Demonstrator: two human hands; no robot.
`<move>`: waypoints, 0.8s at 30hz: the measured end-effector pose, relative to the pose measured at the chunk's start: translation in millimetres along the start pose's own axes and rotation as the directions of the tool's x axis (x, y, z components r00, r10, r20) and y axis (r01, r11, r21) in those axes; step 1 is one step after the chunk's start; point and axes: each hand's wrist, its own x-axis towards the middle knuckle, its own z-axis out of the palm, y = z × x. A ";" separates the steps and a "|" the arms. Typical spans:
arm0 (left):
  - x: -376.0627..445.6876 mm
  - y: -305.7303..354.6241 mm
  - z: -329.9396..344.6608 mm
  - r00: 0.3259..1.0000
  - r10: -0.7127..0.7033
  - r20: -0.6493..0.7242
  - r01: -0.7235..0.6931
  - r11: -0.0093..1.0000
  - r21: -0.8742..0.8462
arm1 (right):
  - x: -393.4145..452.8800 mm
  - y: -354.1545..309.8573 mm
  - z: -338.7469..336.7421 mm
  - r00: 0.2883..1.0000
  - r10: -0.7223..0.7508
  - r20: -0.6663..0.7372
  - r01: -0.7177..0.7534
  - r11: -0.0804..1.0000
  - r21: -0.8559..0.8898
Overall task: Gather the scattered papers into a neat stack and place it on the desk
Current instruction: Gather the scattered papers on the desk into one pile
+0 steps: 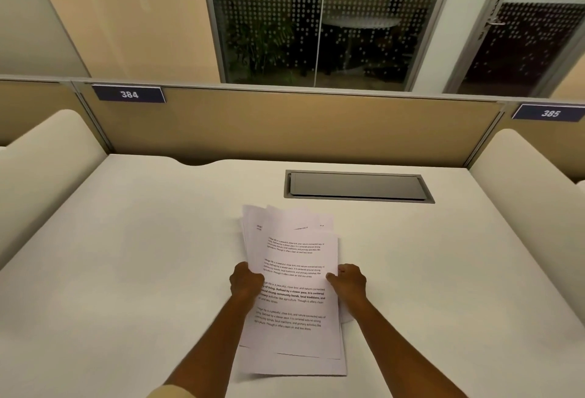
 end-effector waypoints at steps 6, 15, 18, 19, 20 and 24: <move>-6.0 3.8 -1.1 0.985 0.161 0.062 -0.158 0.986 -0.056 | 2.1 9.7 -8.3 0.998 -0.031 0.062 0.025 0.994 0.106; -23.9 26.2 -10.7 0.871 0.442 0.216 -0.381 0.884 -0.272 | 14.9 4.1 -38.4 0.987 0.051 0.155 -0.127 0.835 0.536; -28.9 39.8 -10.7 0.838 0.494 0.232 -0.432 0.860 -0.273 | 18.3 -2.2 -56.1 0.992 -0.049 0.113 -0.030 0.796 0.605; -30.7 44.7 -10.3 0.827 0.513 0.229 -0.451 0.850 -0.272 | 19.5 -5.3 -61.4 0.992 -0.086 0.091 0.011 0.783 0.622; -32.8 49.6 -9.9 0.817 0.532 0.222 -0.473 0.839 -0.269 | 20.1 -9.2 -66.6 0.991 -0.118 0.069 0.047 0.768 0.638; -41.1 68.9 -5.5 0.776 0.610 0.161 -0.557 0.782 -0.280 | 20.2 -28.3 -85.6 0.971 -0.233 -0.061 0.220 0.750 0.624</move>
